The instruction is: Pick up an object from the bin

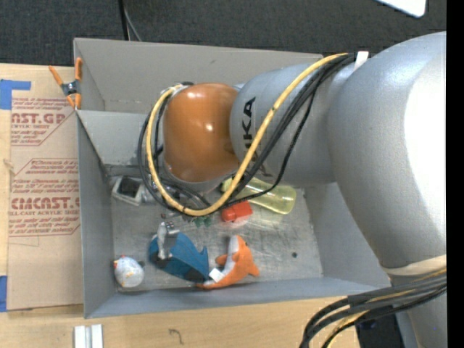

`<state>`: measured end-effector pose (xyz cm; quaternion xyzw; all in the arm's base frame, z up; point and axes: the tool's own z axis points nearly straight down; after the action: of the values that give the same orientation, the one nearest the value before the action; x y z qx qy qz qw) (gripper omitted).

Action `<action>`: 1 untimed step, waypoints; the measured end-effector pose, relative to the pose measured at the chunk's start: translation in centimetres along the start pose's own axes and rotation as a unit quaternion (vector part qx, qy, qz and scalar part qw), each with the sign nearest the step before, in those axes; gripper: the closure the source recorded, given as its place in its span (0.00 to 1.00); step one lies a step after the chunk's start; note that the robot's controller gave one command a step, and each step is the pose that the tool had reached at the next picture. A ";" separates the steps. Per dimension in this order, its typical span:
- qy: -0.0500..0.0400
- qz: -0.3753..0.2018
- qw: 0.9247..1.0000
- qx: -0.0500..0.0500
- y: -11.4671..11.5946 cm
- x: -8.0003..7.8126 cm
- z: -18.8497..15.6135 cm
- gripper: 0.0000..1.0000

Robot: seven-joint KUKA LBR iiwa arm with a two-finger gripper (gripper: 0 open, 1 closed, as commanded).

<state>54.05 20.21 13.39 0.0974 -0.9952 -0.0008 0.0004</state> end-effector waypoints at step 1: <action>-0.006 -0.039 0.999 0.000 2.4 2.3 3.3 0.00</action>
Offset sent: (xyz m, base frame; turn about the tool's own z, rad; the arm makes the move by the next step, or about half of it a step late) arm -0.0549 -0.0433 -0.0320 -0.1598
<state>51.37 22.13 10.07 0.1360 -0.9907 -0.0010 -0.0052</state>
